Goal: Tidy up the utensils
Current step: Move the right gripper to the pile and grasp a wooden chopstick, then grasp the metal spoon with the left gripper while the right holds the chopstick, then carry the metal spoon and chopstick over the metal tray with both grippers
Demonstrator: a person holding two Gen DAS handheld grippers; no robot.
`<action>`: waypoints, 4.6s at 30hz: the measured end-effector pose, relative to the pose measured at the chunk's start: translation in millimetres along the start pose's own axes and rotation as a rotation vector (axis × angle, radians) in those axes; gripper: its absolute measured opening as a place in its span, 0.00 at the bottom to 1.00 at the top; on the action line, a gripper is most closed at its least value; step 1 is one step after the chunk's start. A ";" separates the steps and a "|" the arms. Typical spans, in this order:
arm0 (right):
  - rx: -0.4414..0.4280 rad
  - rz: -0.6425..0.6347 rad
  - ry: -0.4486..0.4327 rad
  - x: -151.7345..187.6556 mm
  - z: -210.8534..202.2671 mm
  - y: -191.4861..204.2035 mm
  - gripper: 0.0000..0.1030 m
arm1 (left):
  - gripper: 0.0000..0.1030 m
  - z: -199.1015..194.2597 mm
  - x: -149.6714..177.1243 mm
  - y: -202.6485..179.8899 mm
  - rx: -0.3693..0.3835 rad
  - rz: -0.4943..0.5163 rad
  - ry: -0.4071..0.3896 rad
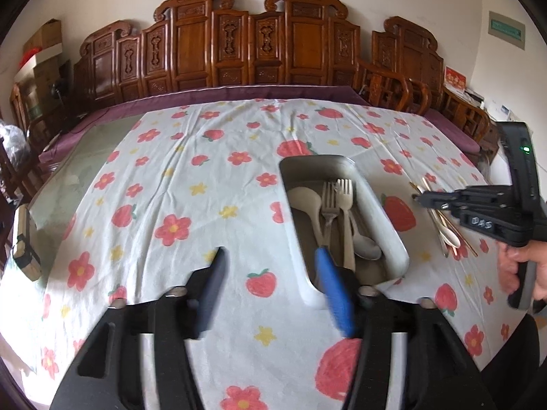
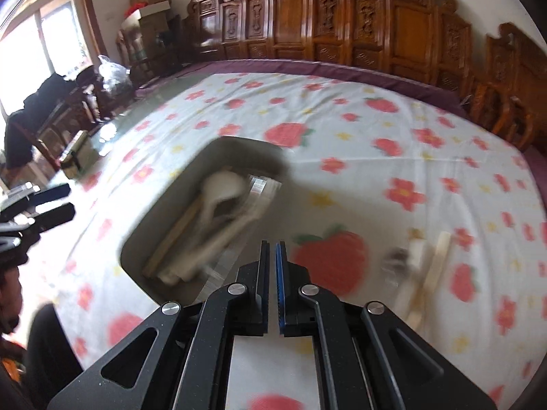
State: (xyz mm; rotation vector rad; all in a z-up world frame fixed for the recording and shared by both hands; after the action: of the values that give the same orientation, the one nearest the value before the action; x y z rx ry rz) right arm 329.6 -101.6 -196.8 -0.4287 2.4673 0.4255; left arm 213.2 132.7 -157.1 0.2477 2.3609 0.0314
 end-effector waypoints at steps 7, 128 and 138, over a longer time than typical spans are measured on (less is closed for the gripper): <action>0.104 0.031 -0.036 23.7 -43.2 -74.9 0.05 | 0.81 4.9 -2.7 -25.2 0.007 0.035 -0.009; 0.132 0.133 -0.006 96.1 -86.5 -120.6 0.06 | 0.03 57.8 -103.8 -195.2 0.051 0.189 0.046; 0.098 0.096 -0.030 76.2 -85.8 -78.4 0.06 | 0.03 8.9 -91.2 -155.1 0.023 0.160 0.001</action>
State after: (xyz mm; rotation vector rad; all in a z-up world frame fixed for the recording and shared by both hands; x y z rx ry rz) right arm 259.0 -221.2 -192.0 -0.2632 2.4741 0.3457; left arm 257.0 -37.0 -115.5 0.4479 2.3387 0.0807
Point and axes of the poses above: each gripper's, at about its wrist camera, not at the fingertips, and z roughly the way its jaws point, y to its left, x to its underside, the point moved 1 cm from there along z, roughly the way its jaws point, and after that the axes turned 9 degrees about z, right-handed, at the moved point
